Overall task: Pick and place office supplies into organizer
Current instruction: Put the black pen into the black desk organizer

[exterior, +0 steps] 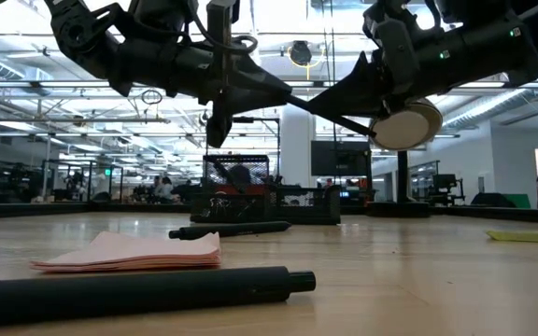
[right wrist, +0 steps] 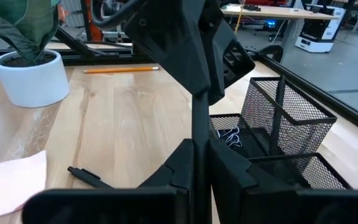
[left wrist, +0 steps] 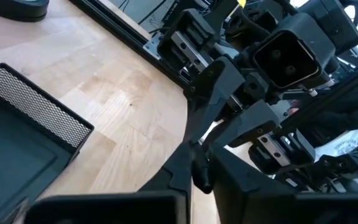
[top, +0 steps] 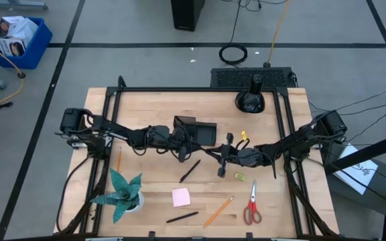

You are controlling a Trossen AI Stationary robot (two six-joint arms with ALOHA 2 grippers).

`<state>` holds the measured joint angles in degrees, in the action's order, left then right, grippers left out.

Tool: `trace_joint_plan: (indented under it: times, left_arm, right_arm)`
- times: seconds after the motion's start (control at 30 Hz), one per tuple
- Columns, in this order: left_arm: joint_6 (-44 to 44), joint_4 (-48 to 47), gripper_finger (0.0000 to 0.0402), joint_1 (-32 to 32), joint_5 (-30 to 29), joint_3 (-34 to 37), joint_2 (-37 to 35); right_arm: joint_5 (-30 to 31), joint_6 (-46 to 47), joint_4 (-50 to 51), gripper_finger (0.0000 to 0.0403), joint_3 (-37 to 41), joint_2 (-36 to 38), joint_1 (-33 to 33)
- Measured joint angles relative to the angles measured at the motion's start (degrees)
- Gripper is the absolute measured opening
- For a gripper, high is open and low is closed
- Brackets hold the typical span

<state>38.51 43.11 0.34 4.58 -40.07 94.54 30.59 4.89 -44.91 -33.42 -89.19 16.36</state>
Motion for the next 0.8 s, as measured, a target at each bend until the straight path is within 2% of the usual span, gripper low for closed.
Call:
trace_joint_plan:
  times: [0.1,0.37,0.53,0.8]
  left_arm:
    - [-1.5,0.0,0.0019,0.0,0.1,0.0,0.0]
    - [-4.0,0.0,0.0033,0.0,0.2,0.0,0.0]
    - [-5.3,-2.9,0.0019,0.0,0.2,0.0,-0.1]
    - [-6.5,-8.2,0.0032,0.0,-2.7,0.1,0.0]
  right_arm:
    - [0.0,0.0,0.0,0.003,0.0,0.0,0.0]
    - [-0.4,-1.8,-0.1,0.0036,0.0,0.0,0.0]
    - [-0.8,-3.2,0.4,0.0067,0.0,0.0,0.2]
    - [-0.6,-4.9,0.0,0.0114,0.0,0.8,0.4]
